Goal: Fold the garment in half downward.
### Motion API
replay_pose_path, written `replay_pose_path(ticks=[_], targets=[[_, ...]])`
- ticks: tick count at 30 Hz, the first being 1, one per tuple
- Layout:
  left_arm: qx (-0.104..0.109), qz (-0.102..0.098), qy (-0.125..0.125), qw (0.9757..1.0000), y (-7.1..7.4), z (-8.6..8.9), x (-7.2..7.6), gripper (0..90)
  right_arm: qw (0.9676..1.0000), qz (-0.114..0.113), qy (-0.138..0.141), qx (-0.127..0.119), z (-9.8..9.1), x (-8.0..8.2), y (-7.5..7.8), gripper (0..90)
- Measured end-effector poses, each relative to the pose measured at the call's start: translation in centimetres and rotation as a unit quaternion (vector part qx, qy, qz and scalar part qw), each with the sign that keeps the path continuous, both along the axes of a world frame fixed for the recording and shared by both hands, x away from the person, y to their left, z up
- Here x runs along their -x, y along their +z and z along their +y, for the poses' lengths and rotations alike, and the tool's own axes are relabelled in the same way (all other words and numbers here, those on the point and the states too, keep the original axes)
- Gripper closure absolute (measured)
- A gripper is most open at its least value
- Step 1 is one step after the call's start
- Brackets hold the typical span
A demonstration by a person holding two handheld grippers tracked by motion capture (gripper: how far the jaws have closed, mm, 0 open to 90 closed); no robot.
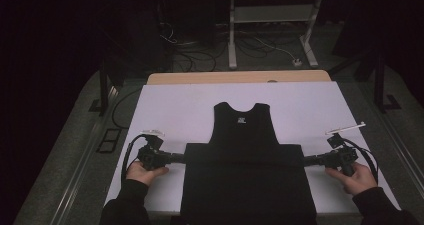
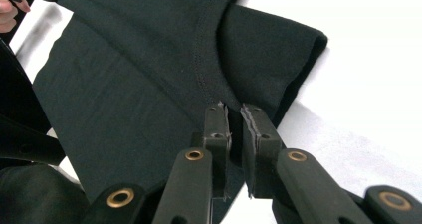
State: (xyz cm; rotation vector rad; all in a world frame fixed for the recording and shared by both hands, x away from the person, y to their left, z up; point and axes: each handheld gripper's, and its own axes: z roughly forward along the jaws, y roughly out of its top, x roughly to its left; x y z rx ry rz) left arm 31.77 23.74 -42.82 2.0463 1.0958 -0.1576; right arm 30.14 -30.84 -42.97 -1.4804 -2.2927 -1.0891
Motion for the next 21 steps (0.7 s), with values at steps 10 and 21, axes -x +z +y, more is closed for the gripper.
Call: replay_pose_path(ticks=[10,21], targets=[[-0.012,0.007,-0.006,0.9999,-0.47,-0.51,-0.06,85.5,0.9999,-0.003,-0.004,0.013,0.10,-0.10,-0.38,79.2],[-0.018,0.017,0.006,0.9997,-0.76,-0.53,-0.18,78.0,0.9994,-0.012,-0.022,0.022,0.00,0.11,-0.22,67.6]])
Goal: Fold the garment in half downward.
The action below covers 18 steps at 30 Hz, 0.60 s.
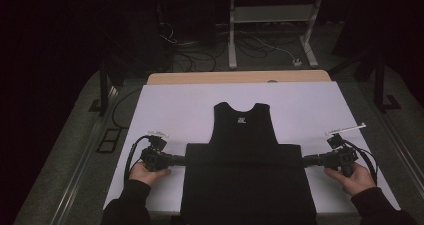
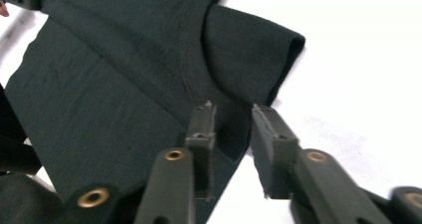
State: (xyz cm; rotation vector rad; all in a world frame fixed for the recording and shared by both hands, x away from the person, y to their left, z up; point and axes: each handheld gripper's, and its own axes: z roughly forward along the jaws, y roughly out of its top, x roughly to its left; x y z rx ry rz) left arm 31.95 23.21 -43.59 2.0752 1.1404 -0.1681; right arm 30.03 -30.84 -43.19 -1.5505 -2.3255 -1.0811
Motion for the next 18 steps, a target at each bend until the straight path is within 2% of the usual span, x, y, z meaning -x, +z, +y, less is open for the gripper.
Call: replay_pose_path(ticks=[9,14,18], targets=[[-0.016,-0.031,0.007,0.9994,0.51,-0.22,0.26,48.0,0.9991,-0.030,-0.026,0.013,-0.30,0.46,0.53,46.2],[0.000,-0.036,0.002,0.9994,0.77,-0.05,0.10,37.8,0.9977,-0.049,-0.043,0.021,-0.54,0.47,0.81,29.8],[0.004,-0.038,0.000,0.9993,0.87,0.03,-0.20,31.4,0.9967,-0.055,-0.055,0.022,-0.81,0.28,1.00,22.3]])
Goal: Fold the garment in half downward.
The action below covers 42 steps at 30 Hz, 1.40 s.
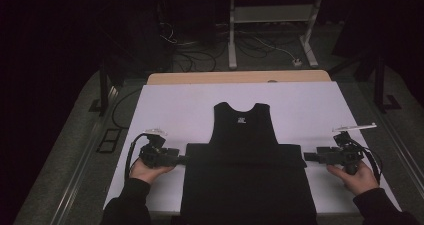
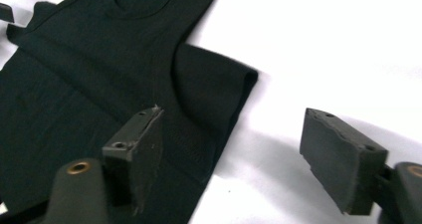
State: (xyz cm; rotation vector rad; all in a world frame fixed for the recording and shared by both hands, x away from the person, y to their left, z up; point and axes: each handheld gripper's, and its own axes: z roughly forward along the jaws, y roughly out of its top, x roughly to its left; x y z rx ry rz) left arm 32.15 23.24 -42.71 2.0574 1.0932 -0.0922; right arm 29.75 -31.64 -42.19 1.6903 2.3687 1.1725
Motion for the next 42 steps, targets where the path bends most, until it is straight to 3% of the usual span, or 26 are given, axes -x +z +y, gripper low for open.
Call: replay_pose_path(ticks=[4,8,11,17,26,42], targets=[[-0.004,0.003,0.005,1.0000,0.0,-0.1,-0.5,18.3,0.9999,-0.008,-0.006,-0.001,-0.2,-0.2,0.3,15.1],[0.005,-0.004,0.005,1.0000,0.4,-0.1,-0.8,10.3,0.9998,-0.017,0.001,-0.006,-0.3,-0.4,0.6,6.6],[-0.001,-0.007,0.002,1.0000,0.6,-0.2,-1.1,0.0,0.9997,-0.023,0.008,-0.001,-0.3,-0.5,0.9,0.0],[-0.017,-0.017,0.003,0.9997,1.6,-0.4,-1.5,0.0,0.9989,-0.040,0.025,0.000,-0.2,-0.9,1.7,0.0],[-0.020,-0.035,-0.005,0.9992,3.4,-1.0,-2.4,0.0,0.9979,-0.048,0.042,0.010,0.3,-1.8,2.8,0.0],[-0.015,-0.054,-0.033,0.9979,5.6,-2.2,-5.3,0.0,0.9962,-0.073,0.044,0.015,0.3,-4.3,5.2,0.0]])
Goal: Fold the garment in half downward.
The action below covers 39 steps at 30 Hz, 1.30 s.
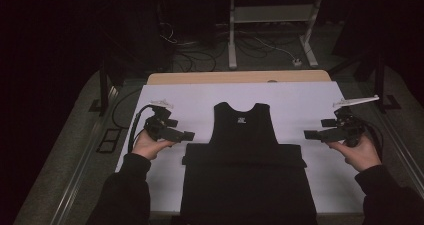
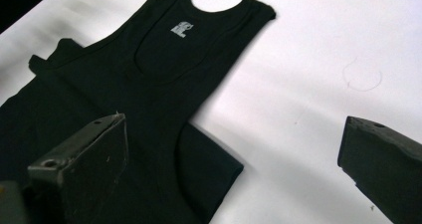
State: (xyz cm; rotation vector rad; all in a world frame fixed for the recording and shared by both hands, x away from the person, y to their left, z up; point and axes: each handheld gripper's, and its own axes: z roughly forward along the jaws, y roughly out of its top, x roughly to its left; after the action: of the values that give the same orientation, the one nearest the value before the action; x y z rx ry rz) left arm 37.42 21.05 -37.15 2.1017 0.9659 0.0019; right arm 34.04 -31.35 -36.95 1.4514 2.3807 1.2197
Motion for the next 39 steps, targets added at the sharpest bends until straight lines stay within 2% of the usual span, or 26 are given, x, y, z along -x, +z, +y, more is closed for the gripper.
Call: replay_pose_path(ticks=[8,15,28,39], targets=[[-0.009,-0.005,-0.012,0.9999,0.9,-0.8,-1.0,0.0,1.0000,0.000,-0.001,0.004,0.0,-1.4,0.7,0.0],[-0.010,0.003,-0.017,0.9998,1.0,-1.5,-2.2,0.0,1.0000,0.001,0.003,0.008,0.4,-2.5,1.1,0.0],[-0.014,0.009,-0.031,0.9994,0.8,-2.7,-4.1,0.0,0.9997,0.015,0.009,0.018,1.4,-4.7,-0.1,0.0],[-0.019,0.020,-0.012,0.9995,-0.3,-2.6,-5.4,0.0,0.9996,0.020,0.014,0.016,2.7,-6.1,-0.5,0.0]])
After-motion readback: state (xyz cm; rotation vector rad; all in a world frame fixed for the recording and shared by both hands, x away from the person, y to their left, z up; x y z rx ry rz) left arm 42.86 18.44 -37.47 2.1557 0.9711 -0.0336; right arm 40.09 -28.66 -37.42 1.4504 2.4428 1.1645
